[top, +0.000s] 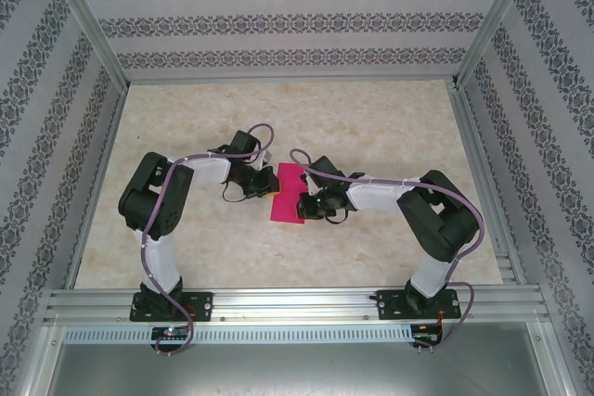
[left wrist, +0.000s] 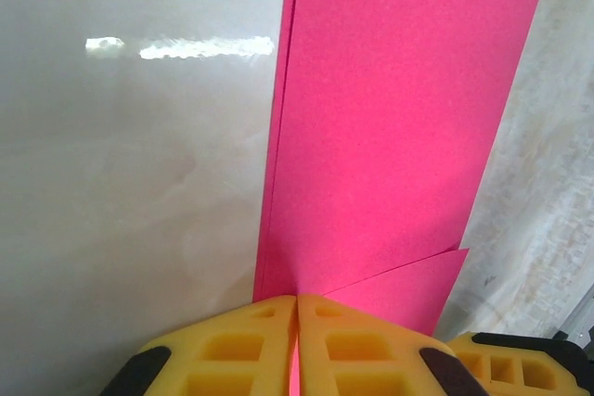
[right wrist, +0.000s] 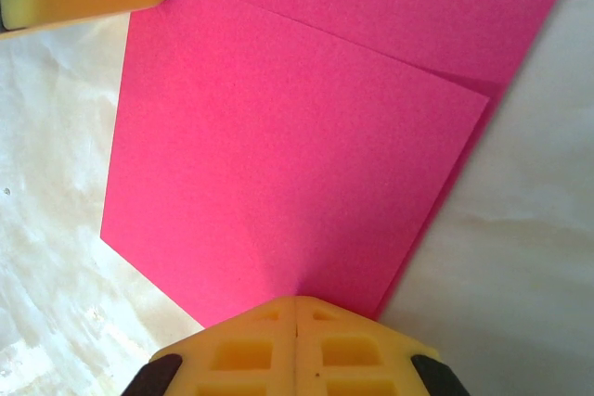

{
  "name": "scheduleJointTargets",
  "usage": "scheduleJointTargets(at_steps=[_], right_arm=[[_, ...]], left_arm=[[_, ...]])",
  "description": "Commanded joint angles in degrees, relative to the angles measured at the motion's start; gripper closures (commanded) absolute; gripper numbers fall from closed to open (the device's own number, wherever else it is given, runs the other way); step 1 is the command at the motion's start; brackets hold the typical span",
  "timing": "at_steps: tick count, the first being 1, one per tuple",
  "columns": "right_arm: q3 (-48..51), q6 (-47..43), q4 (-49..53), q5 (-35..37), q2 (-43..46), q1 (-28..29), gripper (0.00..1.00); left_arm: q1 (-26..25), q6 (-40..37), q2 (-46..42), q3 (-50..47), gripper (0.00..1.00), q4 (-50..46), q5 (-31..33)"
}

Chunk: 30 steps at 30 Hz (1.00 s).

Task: Fold a paper plane with a square sheet of paper (pick it up from the middle)
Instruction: Fold the triangle a second time at the center of the table.

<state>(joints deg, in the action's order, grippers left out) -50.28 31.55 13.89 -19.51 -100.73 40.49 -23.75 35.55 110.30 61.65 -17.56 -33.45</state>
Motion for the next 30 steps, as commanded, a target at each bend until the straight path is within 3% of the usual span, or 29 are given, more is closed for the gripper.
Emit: scheduleJointTargets(at_steps=[1, 6, 9, 14, 18, 30], right_arm=[[2.4, 0.2, 9.6, 4.3, -3.2, 0.6, 0.95], [-2.9, 2.8, 7.5, 4.6, 0.8, 0.6, 0.88], [-6.0, 3.6, 6.9, 6.3, 4.6, 0.7, 0.75], [-8.7, 2.0, 10.1, 14.9, 8.8, 1.0, 0.59], [-9.9, 1.7, 12.4, 18.4, 7.6, 0.8, 0.53], [-8.6, 3.6, 2.6, 5.6, 1.3, -4.1, 0.54]], left_arm=[[2.5, -2.8, 1.9, 2.5, 0.87, -1.8, 8.6], [2.6, -1.8, -1.4, 4.0, 0.83, -3.1, 8.2], [2.5, -0.9, -4.7, 3.0, 0.76, -3.9, 9.3], [2.6, 0.8, -9.4, -0.7, 0.66, -3.2, 10.2], [2.6, 3.6, -11.3, -4.6, 0.6, 0.8, 6.7], [1.7, 10.3, -10.9, -10.6, 0.52, 11.9, -4.8]])
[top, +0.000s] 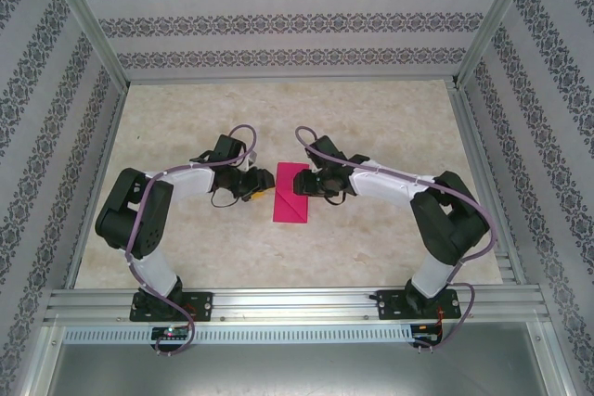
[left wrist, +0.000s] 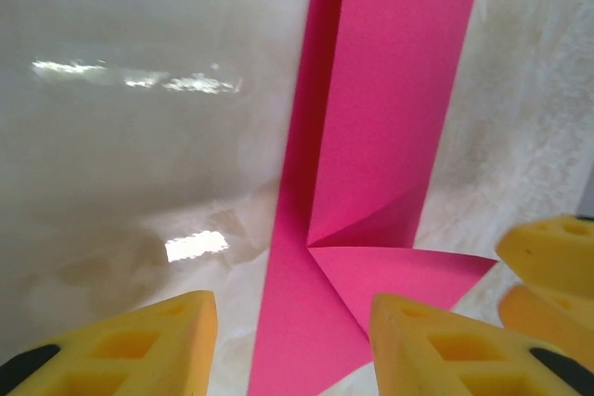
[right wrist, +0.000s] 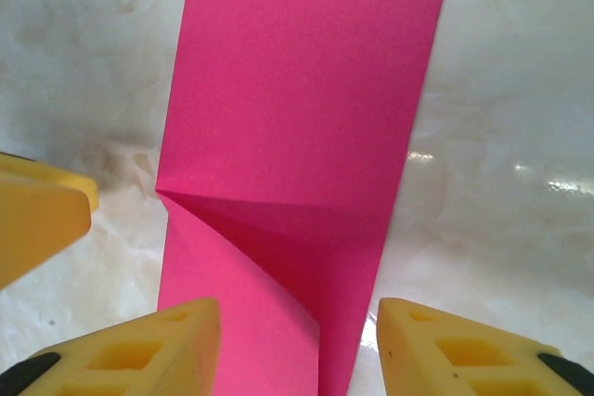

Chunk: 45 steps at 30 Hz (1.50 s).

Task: Fold a paper plane with a square sheet of paper (pick it up from the middle)
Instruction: Fold the triangle a second time at the center of the table, then turn over the paper at the center of the table.

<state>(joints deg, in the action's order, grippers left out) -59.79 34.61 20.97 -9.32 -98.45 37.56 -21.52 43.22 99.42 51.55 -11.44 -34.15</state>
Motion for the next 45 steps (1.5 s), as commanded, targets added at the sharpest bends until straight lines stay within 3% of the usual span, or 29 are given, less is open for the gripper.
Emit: scheduleJointTargets(at_steps=[1, 6, 10, 14, 19, 33, 39, 41, 45], right_arm=[[1.4, 0.7, -5.9, -6.2, -1.1, -1.5, 0.55], [2.8, 0.7, -10.1, -12.6, -2.2, -2.9, 0.63], [3.2, 0.1, -10.3, -14.1, -2.8, -3.3, 0.69], [3.7, 0.0, -10.1, -15.1, -3.2, -3.8, 0.84], [5.1, 0.4, -10.7, -14.6, -2.3, -4.8, 0.9], [8.2, 3.1, -14.7, -14.7, -0.5, -7.0, 0.9], [8.6, 3.7, -15.4, -14.9, -0.4, -7.4, 0.87], [8.8, 4.0, -15.5, -15.0, -0.2, -7.6, 0.86], [9.6, 5.5, -15.8, -14.1, 1.4, -8.2, 0.71]], left_arm=[[-0.7, 2.9, 0.2, -0.6, 0.51, 6.4, -4.6], [-1.4, 3.5, 1.9, -0.6, 0.5, 7.5, -6.1], [-1.9, 3.5, 2.8, -0.3, 0.49, 8.1, -7.3], [-2.3, 3.2, 4.2, -0.2, 0.49, 8.7, -8.4], [-2.7, 1.7, 4.7, 0.4, 0.49, 7.7, -8.8], [-5.3, -2.2, 6.3, 2.1, 0.48, 9.8, -12.0], [-6.1, -2.2, 7.8, 2.8, 0.55, 13.7, -12.5], [-6.3, -2.1, 8.2, 3.0, 0.58, 14.2, -12.5], [-6.4, -2.6, 8.7, 3.2, 0.63, 14.1, -11.8]])
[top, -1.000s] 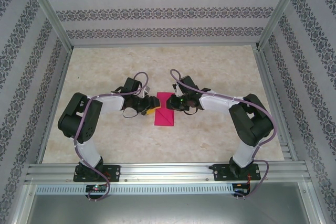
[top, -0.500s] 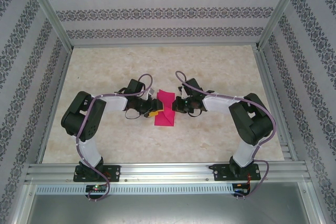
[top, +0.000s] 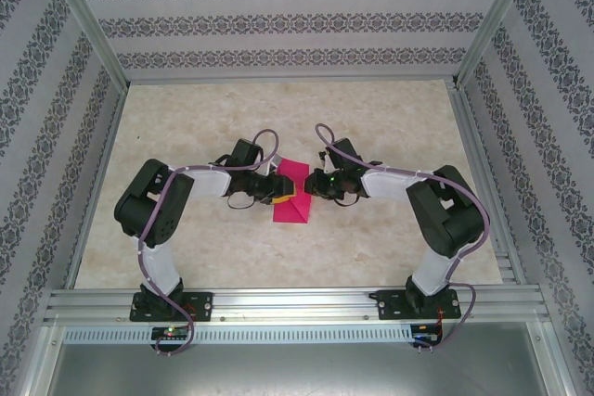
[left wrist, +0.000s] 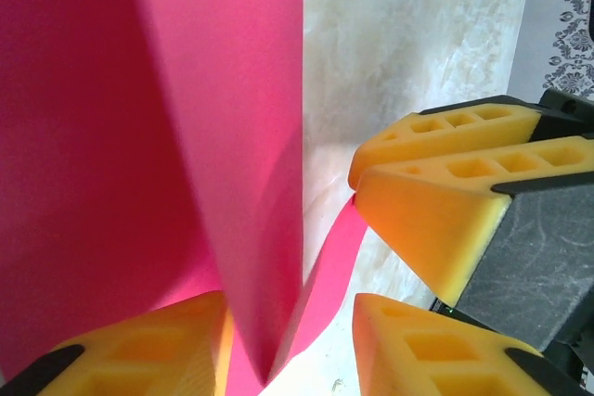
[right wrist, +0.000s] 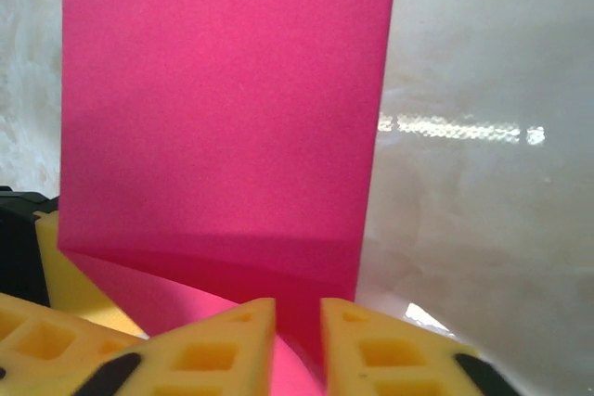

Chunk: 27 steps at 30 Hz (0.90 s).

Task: Fold a paper plane with a square sheet of paper (pick it up from the middle)
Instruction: Turn over the paper at the center of the table.

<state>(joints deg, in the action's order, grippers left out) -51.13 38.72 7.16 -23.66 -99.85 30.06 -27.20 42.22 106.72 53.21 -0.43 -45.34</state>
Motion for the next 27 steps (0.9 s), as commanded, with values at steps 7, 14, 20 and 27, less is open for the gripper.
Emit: scheduleJointTargets(at_steps=[7, 14, 20, 27], right_arm=[[3.8, 2.5, -1.7, 4.0, 9.9, -2.6, 0.46], [8.0, 2.0, -0.1, 10.3, 18.7, -4.5, 0.29], [10.1, -0.6, 3.2, 17.6, 27.4, -5.2, 0.1], [12.1, -1.9, 5.1, 24.1, 34.8, -6.8, 0.02]], left_arm=[[-0.9, -2.1, 1.4, 1.2, 0.76, 3.5, 1.3], [-0.9, -4.1, -2.8, 1.2, 0.89, -0.5, 7.0], [-1.3, -11.8, -12.4, 7.6, 0.91, -21.4, 18.6], [-4.1, -20.5, -19.0, 22.9, 0.91, -48.9, 48.7]])
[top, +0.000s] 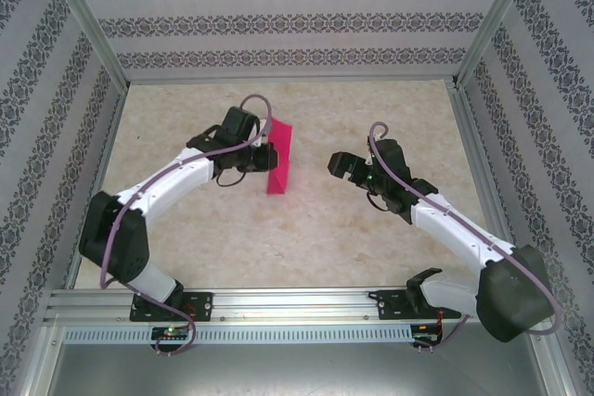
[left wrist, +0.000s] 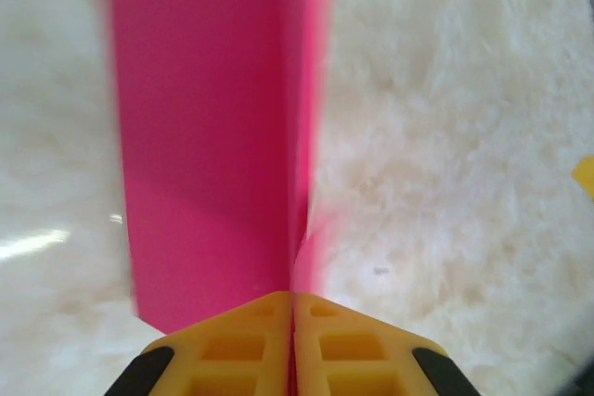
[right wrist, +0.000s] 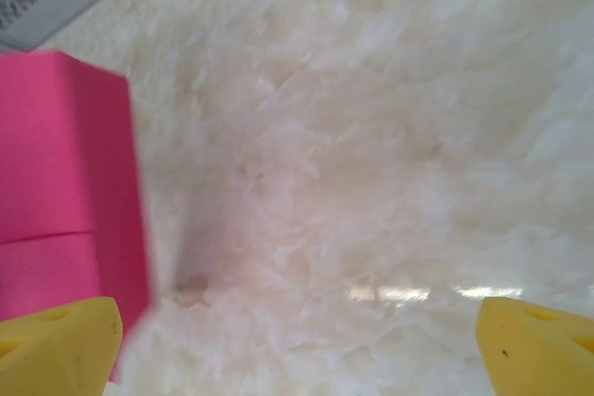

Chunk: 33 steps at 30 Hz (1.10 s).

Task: Fold a paper plane with a square sheet of paper (pick it up from the middle)
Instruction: Turn over the paper at the center of the table.

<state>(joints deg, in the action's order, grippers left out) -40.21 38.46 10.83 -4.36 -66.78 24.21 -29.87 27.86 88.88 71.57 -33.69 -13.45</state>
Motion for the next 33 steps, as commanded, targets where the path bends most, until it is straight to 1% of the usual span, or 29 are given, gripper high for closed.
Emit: scheduleJointTargets(at_steps=[1, 4, 7, 10, 16, 19, 22, 26, 29, 33], right_arm=[[1.3, -1.5, 1.7, 5.1, 2.2, -1.2, 0.02], [2.0, -0.9, 1.8, 5.4, 2.8, -1.8, 0.02], [2.2, -0.4, 2.6, 5.7, 2.8, -2.1, 0.02], [2.2, -0.2, 4.0, 6.5, 3.0, -2.2, 0.02], [2.7, -0.3, 6.4, 7.8, 4.4, -3.3, 0.02], [3.2, 0.1, 7.2, 8.1, 5.2, -3.9, 0.02], [4.1, 0.7, 7.4, 8.3, 6.4, -4.3, 0.02], [5.0, 1.1, 7.9, 8.5, 7.4, -4.8, 0.02], [5.0, 1.0, 9.1, 8.7, 7.9, -5.3, 0.02], [5.5, 1.2, 10.2, 9.2, 9.3, -6.1, 0.02]], left_arm=[[-2.3, -6.5, -0.7, 7.0, 0.9, -18.4, 21.7], [-5.2, -7.4, 2.2, 12.9, 0.9, -24.3, 34.8], [-8.2, -6.7, 7.1, 17.2, 0.9, -28.5, 45.8], [-10.7, -5.3, 12.9, 20.4, 0.9, -31.9, 54.2], [-13.8, -5.0, 24.2, 24.0, 0.9, -33.3, 61.8], [-15.5, -5.0, 30.4, 27.4, 0.9, -34.2, 62.9], [-17.2, -5.4, 35.6, 31.0, 0.9, -34.6, 62.2], [-19.0, -5.4, 40.1, 34.4, 0.9, -34.6, 59.8], [-19.6, -5.0, 42.2, 35.3, 0.88, -34.0, 56.7], [-19.8, -5.0, 43.6, 34.5, 0.83, -31.6, 51.6]])
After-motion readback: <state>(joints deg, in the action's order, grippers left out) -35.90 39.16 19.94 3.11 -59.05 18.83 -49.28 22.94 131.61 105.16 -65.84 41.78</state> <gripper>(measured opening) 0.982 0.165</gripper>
